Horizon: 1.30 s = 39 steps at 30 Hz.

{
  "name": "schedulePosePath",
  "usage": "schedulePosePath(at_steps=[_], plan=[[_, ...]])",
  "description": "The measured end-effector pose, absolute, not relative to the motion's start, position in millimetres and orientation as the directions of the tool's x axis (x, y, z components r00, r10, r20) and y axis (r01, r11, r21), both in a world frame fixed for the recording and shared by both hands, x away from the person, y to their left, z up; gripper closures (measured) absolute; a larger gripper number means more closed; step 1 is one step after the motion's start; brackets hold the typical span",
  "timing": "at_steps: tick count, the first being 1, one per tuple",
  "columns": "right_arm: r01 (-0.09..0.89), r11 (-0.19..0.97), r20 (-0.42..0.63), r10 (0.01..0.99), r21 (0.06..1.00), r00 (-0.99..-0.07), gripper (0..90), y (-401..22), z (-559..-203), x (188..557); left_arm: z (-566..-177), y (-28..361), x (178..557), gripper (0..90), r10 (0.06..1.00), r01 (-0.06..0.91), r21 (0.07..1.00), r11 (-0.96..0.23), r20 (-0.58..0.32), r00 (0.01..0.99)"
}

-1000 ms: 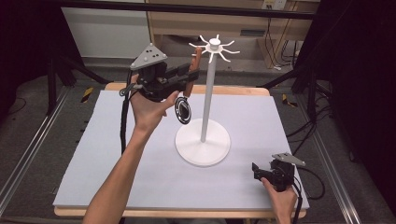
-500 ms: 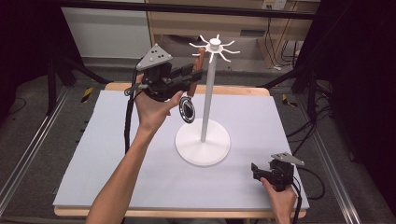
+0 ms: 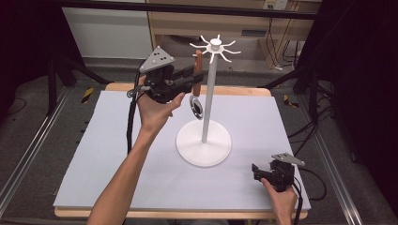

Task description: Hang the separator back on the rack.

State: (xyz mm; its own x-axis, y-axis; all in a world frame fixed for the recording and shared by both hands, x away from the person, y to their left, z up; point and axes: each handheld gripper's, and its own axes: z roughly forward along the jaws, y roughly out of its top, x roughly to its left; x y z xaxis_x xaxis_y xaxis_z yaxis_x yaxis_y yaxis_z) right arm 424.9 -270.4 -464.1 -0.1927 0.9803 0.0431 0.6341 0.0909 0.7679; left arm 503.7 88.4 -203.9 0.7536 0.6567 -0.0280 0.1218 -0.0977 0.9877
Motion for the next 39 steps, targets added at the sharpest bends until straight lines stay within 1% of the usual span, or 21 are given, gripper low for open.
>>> schedulePosePath(at_steps=[4, 7, 9, 10, 11, 12, 14, 16, 21, 28, 32, 35, 36, 37, 38, 39], plan=[[0.634, 0.095, 0.04, 0.98, 0.767, -0.194, 9.2, -270, -464, 425, -203, 90, 503, 66.4, 0.659, 0.124, 0.987, -0.102, -0.026, 0.752], [0.635, 0.094, 0.041, 0.98, 0.767, -0.194, 9.2, -269, -464, 425, -204, 91, 501, 63.0, 0.664, 0.123, 0.986, -0.114, -0.016, 0.748], [0.637, 0.089, 0.045, 0.981, 0.765, -0.191, 9.2, -269, -464, 425, -205, 92, 500, 59.1, 0.665, 0.121, 0.985, -0.12, -0.011, 0.746], [0.637, 0.089, 0.045, 0.981, 0.765, -0.191, 9.2, -269, -464, 425, -205, 92, 499, 59.1, 0.667, 0.123, 0.985, -0.119, -0.013, 0.745], [0.636, 0.096, 0.039, 0.98, 0.766, -0.195, 9.2, -270, -464, 426, -206, 94, 498, 56.5, 0.667, 0.122, 0.986, -0.117, -0.013, 0.745], [0.635, 0.096, 0.04, 0.98, 0.767, -0.196, 9.2, -270, -465, 426, -209, 97, 496, 56.2, 0.672, 0.134, 0.984, -0.122, -0.018, 0.741], [0.637, 0.09, 0.045, 0.98, 0.765, -0.193, 9.2, -270, -464, 426, -210, 99, 495, 54.8, 0.672, 0.134, 0.983, -0.123, -0.017, 0.74], [0.64, 0.081, 0.053, 0.981, 0.764, -0.187, 9.2, -269, -464, 426, -213, 105, 492, 53.3, 0.675, 0.122, 0.983, -0.138, 0.003, 0.738], [0.642, 0.083, 0.052, 0.981, 0.762, -0.189, 9.2, -269, -465, 426, -221, 116, 487, 50.4, 0.68, 0.134, 0.98, -0.148, 0.002, 0.733], [0.64, 0.08, 0.057, 0.98, 0.764, -0.191, 9.2, -270, -465, 425, -247, 135, 479, 47.2, 0.688, 0.167, 0.969, -0.183, 0.005, 0.725], [0.643, 0.081, 0.059, 0.979, 0.761, -0.193, 9.2, -270, -466, 425, -269, 146, 475, 46.5, 0.698, 0.208, 0.956, -0.206, -0.005, 0.716], [0.645, 0.081, 0.06, 0.979, 0.76, -0.193, 9.2, -270, -466, 425, -278, 150, 475, 45.7, 0.701, 0.222, 0.952, -0.21, -0.012, 0.713], [0.644, 0.087, 0.056, 0.979, 0.76, -0.197, 9.2, -270, -466, 425, -289, 154, 473, 45.5, 0.703, 0.24, 0.944, -0.227, -0.012, 0.711], [0.644, 0.087, 0.056, 0.979, 0.76, -0.197, 9.2, -270, -466, 425, -289, 154, 473, 45.3, 0.703, 0.24, 0.944, -0.227, -0.012, 0.711], [0.644, 0.086, 0.056, 0.979, 0.76, -0.197, 9.2, -270, -466, 425, -300, 157, 472, 45.0, 0.702, 0.257, 0.937, -0.237, -0.017, 0.711], [0.648, 0.079, 0.062, 0.979, 0.757, -0.192, 9.2, -269, -466, 425, -300, 157, 472, 44.8, 0.702, 0.257, 0.937, -0.237, -0.017, 0.711]])
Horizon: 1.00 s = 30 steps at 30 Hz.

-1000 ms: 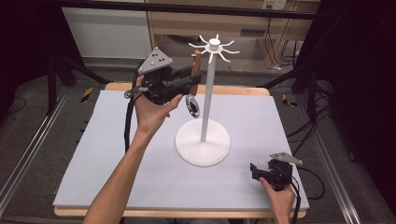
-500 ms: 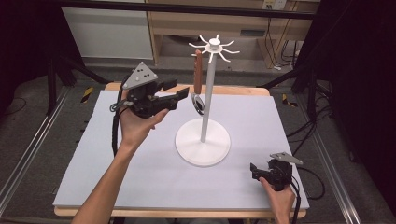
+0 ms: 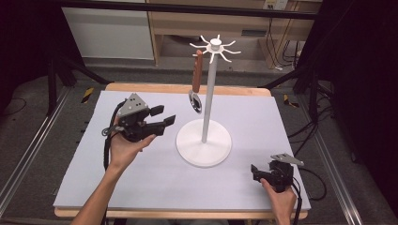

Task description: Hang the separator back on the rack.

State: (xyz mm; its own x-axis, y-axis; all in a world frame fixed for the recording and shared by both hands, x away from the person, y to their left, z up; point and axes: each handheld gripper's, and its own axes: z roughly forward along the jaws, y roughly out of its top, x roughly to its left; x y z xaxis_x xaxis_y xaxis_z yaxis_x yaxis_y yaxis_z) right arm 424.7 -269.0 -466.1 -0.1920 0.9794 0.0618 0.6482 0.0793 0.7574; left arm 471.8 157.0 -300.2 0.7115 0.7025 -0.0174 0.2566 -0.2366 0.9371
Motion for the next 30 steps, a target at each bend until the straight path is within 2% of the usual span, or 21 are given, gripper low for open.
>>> schedulePosePath(at_steps=[12, 17, 30], plan=[[0.655, 0.085, 0.054, 0.98, 0.751, -0.189, 9.2, -269, -467, 425, -365, 184, 466, 43.2, 0.726, 0.363, 0.892, -0.27, -0.059, 0.685], [0.66, 0.079, 0.056, 0.982, 0.747, -0.181, 9.2, -270, -468, 425, -386, 195, 463, 42.4, 0.749, 0.397, 0.869, -0.295, -0.048, 0.661], [0.685, 0.069, 0.061, 0.985, 0.726, -0.164, 9.2, -273, -470, 426, -420, 237, 456, 39.9, 0.816, 0.471, 0.84, -0.27, -0.06, 0.574]])
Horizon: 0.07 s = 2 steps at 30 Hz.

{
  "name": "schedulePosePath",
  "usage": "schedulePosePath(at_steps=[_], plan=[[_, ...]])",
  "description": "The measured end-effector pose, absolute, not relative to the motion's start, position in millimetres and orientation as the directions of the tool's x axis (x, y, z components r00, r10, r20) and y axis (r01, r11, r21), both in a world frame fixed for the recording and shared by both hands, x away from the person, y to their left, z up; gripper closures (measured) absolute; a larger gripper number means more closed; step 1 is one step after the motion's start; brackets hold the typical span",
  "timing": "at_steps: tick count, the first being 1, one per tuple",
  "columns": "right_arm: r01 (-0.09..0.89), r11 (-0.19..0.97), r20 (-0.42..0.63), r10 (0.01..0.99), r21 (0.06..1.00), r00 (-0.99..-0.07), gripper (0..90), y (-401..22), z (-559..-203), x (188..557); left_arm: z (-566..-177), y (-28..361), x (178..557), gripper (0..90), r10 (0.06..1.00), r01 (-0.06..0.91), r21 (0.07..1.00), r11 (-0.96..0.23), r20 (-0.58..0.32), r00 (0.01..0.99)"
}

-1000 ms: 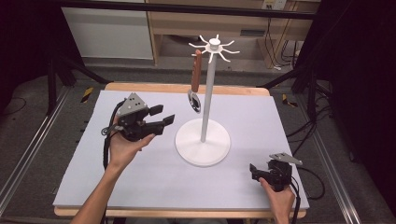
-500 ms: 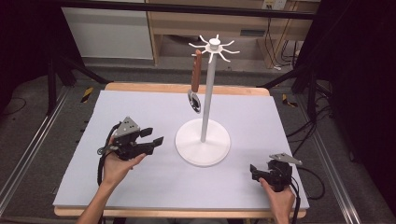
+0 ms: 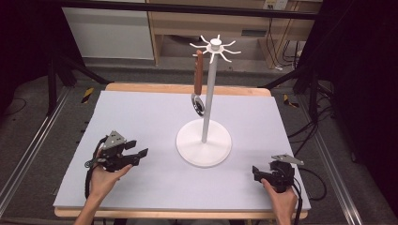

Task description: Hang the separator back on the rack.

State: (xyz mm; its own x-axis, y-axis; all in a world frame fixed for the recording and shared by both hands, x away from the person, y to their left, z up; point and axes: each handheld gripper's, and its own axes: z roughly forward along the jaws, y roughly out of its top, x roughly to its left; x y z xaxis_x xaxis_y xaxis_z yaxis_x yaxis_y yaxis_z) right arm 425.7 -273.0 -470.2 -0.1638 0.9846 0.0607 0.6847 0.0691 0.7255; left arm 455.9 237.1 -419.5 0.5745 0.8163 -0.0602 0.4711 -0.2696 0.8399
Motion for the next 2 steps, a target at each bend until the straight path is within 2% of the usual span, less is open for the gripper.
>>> schedulePosePath(at_steps=[2], plan=[[0.687, 0.069, 0.06, 0.985, 0.723, -0.163, 9.2, -273.5, -470.5, 425.8, -421.4, 240.5, 455.3, 39.4, 0.82, 0.477, 0.839, -0.262, -0.066, 0.568]])
